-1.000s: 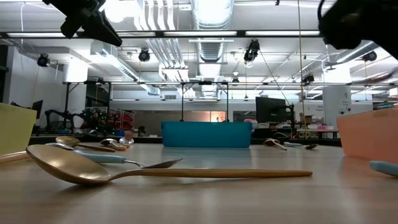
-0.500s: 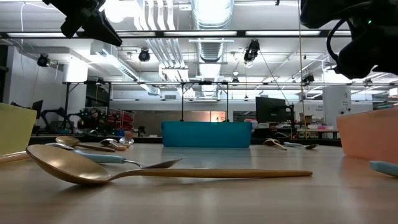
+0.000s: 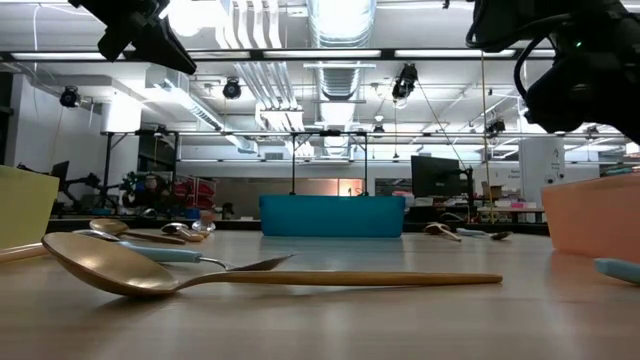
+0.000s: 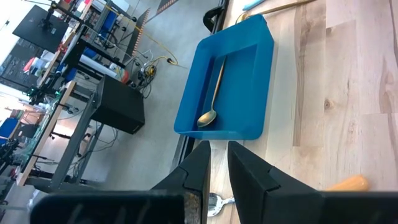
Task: Sort silverware by color (type)
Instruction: Put the orange spoon into the orange bin
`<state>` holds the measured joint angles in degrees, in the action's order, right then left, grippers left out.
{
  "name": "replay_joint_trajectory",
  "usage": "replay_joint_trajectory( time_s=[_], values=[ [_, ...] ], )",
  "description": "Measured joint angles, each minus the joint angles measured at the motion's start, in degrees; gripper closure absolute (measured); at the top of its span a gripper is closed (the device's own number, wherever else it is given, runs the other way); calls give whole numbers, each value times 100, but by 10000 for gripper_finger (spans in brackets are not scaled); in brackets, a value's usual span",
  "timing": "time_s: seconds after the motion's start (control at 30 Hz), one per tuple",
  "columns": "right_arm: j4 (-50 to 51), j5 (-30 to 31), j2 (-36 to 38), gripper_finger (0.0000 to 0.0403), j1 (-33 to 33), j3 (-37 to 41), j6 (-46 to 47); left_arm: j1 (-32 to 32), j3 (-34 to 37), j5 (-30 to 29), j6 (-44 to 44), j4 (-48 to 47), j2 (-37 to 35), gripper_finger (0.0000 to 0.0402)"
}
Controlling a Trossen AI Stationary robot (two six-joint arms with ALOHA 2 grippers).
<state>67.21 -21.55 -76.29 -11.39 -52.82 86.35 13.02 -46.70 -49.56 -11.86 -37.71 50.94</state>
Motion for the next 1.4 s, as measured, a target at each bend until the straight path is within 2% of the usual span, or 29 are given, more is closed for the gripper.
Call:
replay_joint_trajectory(
  time_s=[0.53,1.07,1.4],
  values=[
    [-160,60,-48,369,122,33,148,1,0,0,1,-3,0,364],
    [-213,58,-708,369,122,90,-558,1,0,1,41,-12,0,364],
    [-192,110,-831,369,128,90,-795,0,0,1,42,-5,0,364]
  ],
)
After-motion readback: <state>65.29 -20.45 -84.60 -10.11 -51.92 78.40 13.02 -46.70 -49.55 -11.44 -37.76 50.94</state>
